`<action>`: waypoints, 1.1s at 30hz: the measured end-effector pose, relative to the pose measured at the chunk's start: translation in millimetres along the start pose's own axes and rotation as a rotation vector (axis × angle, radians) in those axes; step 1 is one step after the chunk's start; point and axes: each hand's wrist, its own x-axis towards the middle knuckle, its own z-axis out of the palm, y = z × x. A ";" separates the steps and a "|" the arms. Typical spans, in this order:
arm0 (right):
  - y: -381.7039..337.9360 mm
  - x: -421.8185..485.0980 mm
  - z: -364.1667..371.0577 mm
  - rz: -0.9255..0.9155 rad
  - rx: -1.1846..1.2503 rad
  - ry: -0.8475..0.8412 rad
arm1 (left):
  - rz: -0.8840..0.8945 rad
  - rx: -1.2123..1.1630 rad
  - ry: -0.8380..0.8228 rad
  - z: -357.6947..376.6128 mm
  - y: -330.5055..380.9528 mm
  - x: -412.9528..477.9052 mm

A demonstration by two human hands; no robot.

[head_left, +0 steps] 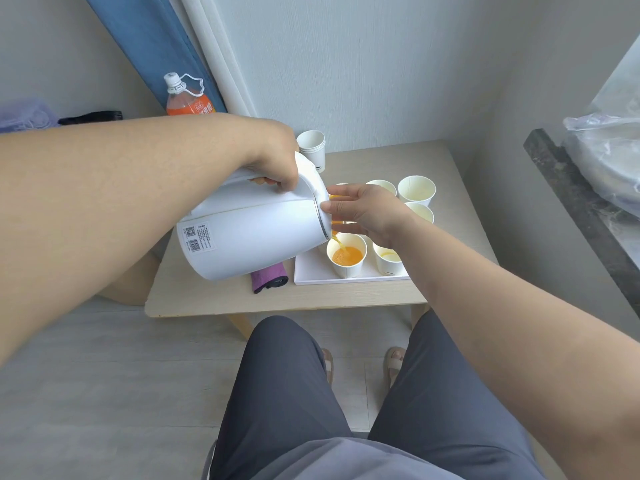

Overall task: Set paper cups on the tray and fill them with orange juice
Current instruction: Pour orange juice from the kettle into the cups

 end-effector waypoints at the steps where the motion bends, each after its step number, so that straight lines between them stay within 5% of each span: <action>1: -0.2 0.3 -0.4 -0.001 0.002 -0.003 | 0.003 0.003 0.002 -0.5 0.4 -0.3; 33: -5.5 -5.4 -4.5 -0.012 0.014 -0.034 | 0.018 0.046 -0.005 -7.4 4.8 3.5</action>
